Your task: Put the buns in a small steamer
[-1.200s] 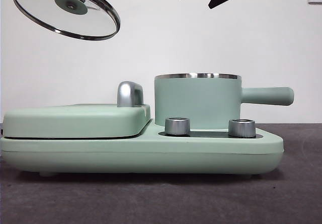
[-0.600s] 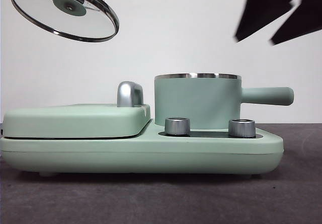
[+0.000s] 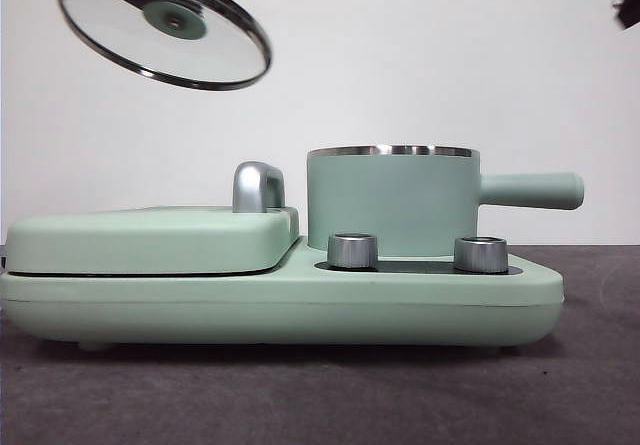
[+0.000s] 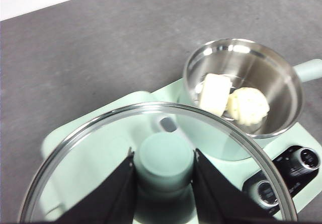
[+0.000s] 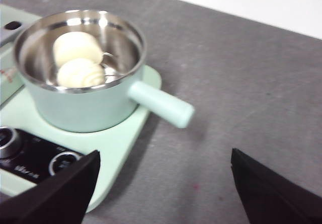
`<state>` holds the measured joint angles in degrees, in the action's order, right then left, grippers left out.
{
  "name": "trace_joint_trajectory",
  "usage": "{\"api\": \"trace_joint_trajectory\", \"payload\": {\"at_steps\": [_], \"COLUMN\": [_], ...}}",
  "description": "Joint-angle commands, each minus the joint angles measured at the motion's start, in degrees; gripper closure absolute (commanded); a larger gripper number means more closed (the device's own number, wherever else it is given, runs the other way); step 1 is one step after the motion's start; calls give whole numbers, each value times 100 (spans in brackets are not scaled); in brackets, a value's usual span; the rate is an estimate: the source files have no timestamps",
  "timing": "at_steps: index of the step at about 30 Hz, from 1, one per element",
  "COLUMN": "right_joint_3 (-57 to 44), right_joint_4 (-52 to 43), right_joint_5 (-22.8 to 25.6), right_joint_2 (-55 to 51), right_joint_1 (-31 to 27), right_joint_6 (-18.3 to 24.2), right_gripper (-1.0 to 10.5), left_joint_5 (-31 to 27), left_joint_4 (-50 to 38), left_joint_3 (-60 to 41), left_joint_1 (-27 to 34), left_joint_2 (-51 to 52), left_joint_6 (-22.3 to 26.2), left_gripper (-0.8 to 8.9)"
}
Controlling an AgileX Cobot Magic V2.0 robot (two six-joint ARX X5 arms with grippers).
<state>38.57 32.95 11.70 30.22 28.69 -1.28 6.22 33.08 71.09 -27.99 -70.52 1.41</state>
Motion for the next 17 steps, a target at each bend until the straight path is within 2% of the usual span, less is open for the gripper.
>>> {"api": "trace_joint_trajectory", "payload": {"at_steps": [1,10,17], "right_joint_3": [44,44,44], "right_joint_4": [79,188,195], "right_joint_5": [44,-17,-125], "right_joint_2": [-201,-573,-570], "right_joint_1": [0,2,2], "right_joint_6": [39,-354,-409], "right_gripper": [545,546,546], "left_joint_5": [48,149,149], "left_joint_4": [-380,-1506,-2485], "left_joint_3": [94,94,96], "left_joint_1": [-160,-702,-994], "left_joint_2": [-166,-726,-1261], "left_joint_6": [-44,-37,-39], "left_gripper": [804,804,804]}}
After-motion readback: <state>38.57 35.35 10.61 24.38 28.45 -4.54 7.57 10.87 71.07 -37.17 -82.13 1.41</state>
